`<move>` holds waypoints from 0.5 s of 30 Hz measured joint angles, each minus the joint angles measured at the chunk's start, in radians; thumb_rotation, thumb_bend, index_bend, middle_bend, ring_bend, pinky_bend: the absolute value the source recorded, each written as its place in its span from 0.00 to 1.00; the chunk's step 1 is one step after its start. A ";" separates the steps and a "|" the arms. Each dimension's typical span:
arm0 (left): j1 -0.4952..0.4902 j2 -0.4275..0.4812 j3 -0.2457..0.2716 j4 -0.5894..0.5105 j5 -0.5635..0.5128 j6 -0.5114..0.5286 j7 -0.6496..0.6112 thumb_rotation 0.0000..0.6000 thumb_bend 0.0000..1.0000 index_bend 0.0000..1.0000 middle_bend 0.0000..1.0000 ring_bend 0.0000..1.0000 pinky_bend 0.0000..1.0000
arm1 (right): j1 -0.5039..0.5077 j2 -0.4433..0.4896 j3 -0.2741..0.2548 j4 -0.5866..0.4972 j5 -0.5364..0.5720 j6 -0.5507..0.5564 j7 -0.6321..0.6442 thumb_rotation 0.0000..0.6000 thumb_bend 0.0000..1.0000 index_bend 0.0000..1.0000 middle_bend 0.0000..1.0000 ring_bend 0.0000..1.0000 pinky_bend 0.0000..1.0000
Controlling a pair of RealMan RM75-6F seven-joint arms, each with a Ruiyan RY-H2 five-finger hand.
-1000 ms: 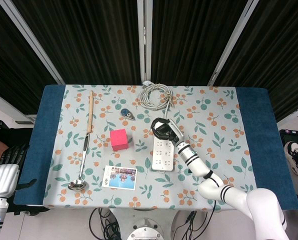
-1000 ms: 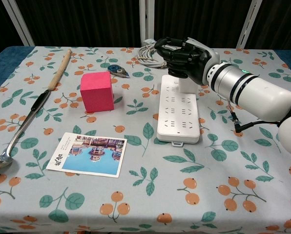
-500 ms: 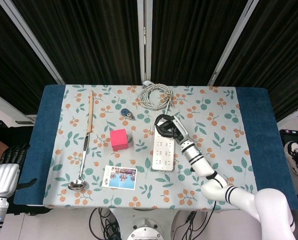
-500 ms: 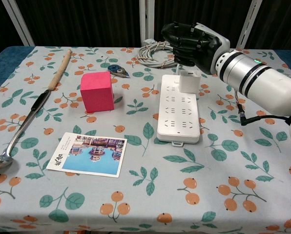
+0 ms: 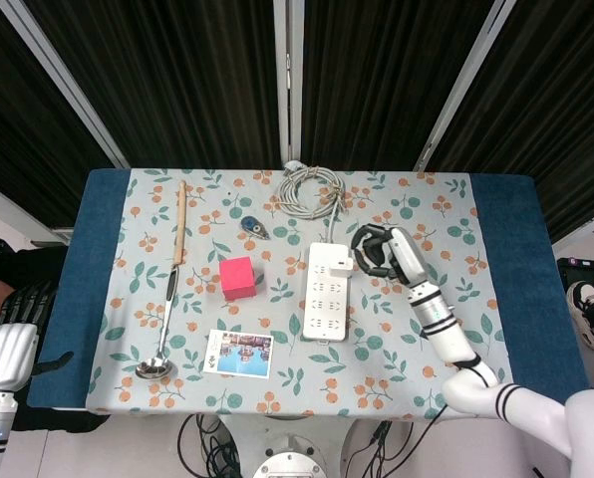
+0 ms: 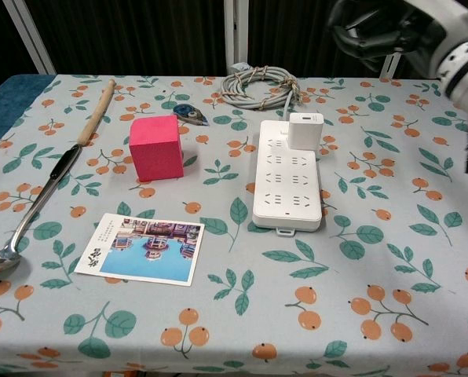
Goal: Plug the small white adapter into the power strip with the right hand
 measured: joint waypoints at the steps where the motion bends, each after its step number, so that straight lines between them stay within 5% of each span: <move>1: 0.000 -0.001 0.000 -0.001 0.001 0.001 0.001 1.00 0.00 0.02 0.00 0.00 0.00 | -0.020 0.028 -0.008 -0.027 0.001 0.016 -0.073 1.00 0.43 0.50 0.55 0.42 0.33; 6: -0.001 -0.007 -0.004 -0.004 0.003 0.008 0.023 1.00 0.00 0.02 0.00 0.00 0.00 | -0.160 0.219 -0.073 -0.217 0.025 0.097 -0.488 1.00 0.27 0.20 0.22 0.08 0.01; 10: -0.002 -0.017 -0.008 -0.009 0.005 0.019 0.050 1.00 0.00 0.02 0.00 0.00 0.00 | -0.280 0.359 -0.134 -0.360 0.055 0.148 -0.685 1.00 0.24 0.02 0.05 0.00 0.00; 15: -0.003 -0.022 -0.008 -0.023 0.017 0.031 0.063 1.00 0.00 0.02 0.00 0.00 0.00 | -0.425 0.448 -0.211 -0.448 0.066 0.249 -0.768 1.00 0.23 0.00 0.00 0.00 0.00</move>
